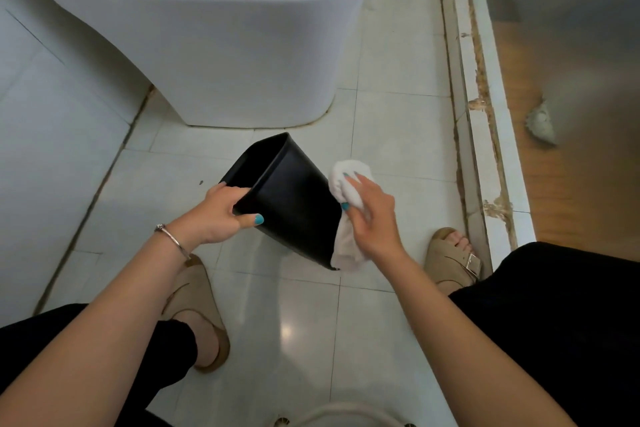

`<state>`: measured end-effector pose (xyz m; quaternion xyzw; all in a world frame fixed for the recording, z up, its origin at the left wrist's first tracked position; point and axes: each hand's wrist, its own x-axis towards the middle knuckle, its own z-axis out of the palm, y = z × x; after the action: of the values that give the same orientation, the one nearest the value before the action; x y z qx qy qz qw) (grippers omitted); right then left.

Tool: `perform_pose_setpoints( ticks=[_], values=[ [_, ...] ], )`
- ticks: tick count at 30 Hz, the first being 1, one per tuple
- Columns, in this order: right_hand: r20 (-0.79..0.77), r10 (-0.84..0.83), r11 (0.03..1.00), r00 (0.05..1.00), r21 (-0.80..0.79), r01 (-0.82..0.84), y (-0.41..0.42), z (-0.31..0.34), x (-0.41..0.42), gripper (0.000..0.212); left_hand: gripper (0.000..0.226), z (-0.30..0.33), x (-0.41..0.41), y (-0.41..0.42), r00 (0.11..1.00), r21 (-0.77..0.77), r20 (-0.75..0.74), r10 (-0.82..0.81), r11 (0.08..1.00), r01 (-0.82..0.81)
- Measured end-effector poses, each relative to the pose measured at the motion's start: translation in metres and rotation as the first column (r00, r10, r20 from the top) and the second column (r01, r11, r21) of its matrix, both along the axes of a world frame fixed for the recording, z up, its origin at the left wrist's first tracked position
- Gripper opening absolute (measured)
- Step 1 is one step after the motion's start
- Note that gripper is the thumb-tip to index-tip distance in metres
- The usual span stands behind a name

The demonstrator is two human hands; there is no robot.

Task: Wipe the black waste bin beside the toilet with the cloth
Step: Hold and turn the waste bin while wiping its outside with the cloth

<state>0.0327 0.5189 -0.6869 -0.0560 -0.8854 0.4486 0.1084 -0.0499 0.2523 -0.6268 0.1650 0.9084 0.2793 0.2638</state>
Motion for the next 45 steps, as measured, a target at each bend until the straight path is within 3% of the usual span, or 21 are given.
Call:
perform_pose_setpoints(
  ticks=[3, 9, 12, 15, 18, 24, 29, 32, 35, 45],
  values=[
    [0.026, 0.1, 0.995, 0.995, 0.021, -0.1, -0.026, 0.002, 0.007, 0.053, 0.026, 0.006, 0.004, 0.004, 0.999, 0.063, 0.003, -0.039, 0.997, 0.039],
    [0.029, 0.005, 0.999, 1.0, 0.04, -0.006, -0.048, -0.003, 0.035, 0.053, 0.081, 0.015, 0.018, 0.019, 0.997, 0.335, 0.078, -0.023, 0.942, -0.005],
    [0.084, 0.077, 0.992, 0.994, 0.096, -0.084, -0.047, 0.0, 0.042, 0.052, 0.085, 0.018, 0.014, 0.031, 0.988, 0.447, 0.111, 0.11, 0.882, -0.149],
    [0.11, 0.104, 0.987, 0.989, 0.109, -0.116, -0.049, 0.002, 0.045, 0.052, 0.081, 0.021, 0.006, 0.041, 0.976, 0.363, -0.023, 0.215, 0.912, -0.192],
    [0.121, 0.105, 0.987, 0.987, 0.109, -0.119, -0.054, 0.002, 0.048, 0.051, 0.085, 0.021, 0.0, 0.044, 0.976, 0.248, -0.128, 0.174, 0.959, -0.138],
    [0.154, 0.153, 0.977, 0.976, 0.121, -0.173, -0.057, 0.003, 0.055, 0.051, 0.091, 0.015, -0.009, 0.045, 0.978, 0.13, -0.167, 0.129, 0.986, -0.108],
    [0.186, 0.127, 0.989, 0.974, 0.055, -0.139, -0.055, 0.001, 0.059, 0.052, 0.084, 0.006, -0.002, 0.041, 0.941, 0.105, -0.168, 0.294, 0.954, -0.28],
    [0.258, 0.025, 0.985, 0.966, -0.17, 0.02, -0.053, -0.002, 0.056, 0.05, 0.08, 0.008, 0.003, 0.034, 0.918, 0.131, -0.172, 0.358, 0.932, -0.339],
    [0.322, -0.146, 0.85, 0.936, -0.443, 0.285, -0.049, 0.005, 0.045, 0.037, 0.081, 0.009, 0.014, 0.027, 0.926, 0.181, -0.15, 0.347, 0.93, -0.319],
    [0.277, -0.378, 0.703, 0.883, -0.535, 0.469, -0.009, 0.015, 0.032, 0.014, 0.085, 0.014, 0.033, 0.026, 0.992, 0.252, 0.027, 0.121, 0.96, -0.124]
  ],
)
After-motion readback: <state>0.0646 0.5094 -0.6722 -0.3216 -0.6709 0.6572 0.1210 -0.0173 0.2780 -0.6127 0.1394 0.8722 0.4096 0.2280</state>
